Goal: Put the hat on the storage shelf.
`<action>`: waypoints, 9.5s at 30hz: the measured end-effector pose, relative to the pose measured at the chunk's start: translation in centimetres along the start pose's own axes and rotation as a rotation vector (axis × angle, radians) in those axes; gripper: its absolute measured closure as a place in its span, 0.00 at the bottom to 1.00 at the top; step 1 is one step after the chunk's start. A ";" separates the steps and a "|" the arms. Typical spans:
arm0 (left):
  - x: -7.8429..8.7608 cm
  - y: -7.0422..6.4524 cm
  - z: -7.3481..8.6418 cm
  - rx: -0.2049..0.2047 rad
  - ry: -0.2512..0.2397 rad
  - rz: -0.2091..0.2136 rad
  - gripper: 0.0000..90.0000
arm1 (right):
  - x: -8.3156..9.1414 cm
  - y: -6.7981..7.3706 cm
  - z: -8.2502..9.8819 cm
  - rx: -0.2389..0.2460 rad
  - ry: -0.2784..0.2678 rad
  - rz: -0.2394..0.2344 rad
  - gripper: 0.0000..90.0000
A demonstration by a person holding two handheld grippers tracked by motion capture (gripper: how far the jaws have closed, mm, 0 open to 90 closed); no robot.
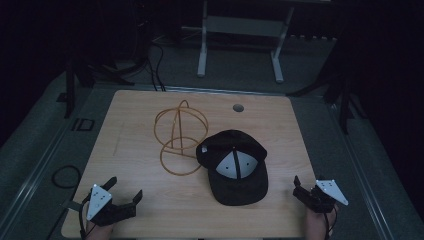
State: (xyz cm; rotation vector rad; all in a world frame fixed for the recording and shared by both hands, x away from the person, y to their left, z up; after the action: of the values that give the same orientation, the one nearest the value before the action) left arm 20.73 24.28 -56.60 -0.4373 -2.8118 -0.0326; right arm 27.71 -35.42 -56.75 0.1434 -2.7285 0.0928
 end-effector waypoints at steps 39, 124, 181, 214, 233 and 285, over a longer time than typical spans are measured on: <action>0.2 -2.6 -0.6 -0.046 0.060 0.091 0.02 | -0.1 6.7 -11.6 0.132 0.009 -0.434 0.15; -1.6 -10.4 -5.1 -0.069 0.060 0.303 0.02 | 5.5 14.6 -18.9 0.346 -0.107 -0.499 0.99; -4.1 -15.2 -11.2 -0.070 -0.043 0.347 0.99 | 7.5 17.6 -13.6 0.405 -0.089 -0.745 0.99; -2.3 -15.3 -14.7 -0.158 -0.100 0.334 1.00 | 11.2 12.3 -11.7 0.367 -0.070 -0.973 0.42; -1.4 -13.9 -16.0 -0.287 -0.225 0.675 1.00 | 11.0 13.8 -15.4 0.478 -0.138 -1.044 0.51; -1.6 -12.4 -14.9 -0.297 -0.096 0.591 0.62 | 11.0 11.8 -18.9 0.396 -0.259 -0.952 0.99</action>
State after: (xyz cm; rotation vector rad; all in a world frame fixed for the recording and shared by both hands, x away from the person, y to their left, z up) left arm 22.70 10.95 -42.57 -1.3477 -2.6539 -0.3100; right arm 23.70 -23.07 -35.58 1.6059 -2.5371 0.3478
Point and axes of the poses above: each handheld gripper's, and its own axes: x roughly backward along the jaws, z roughly out of its underside, y roughly to its left, the point moved 2 cm from there along -x, roughly forward along the jaws, and after that the axes turned 4 degrees about -z, right-handed, at the moved point
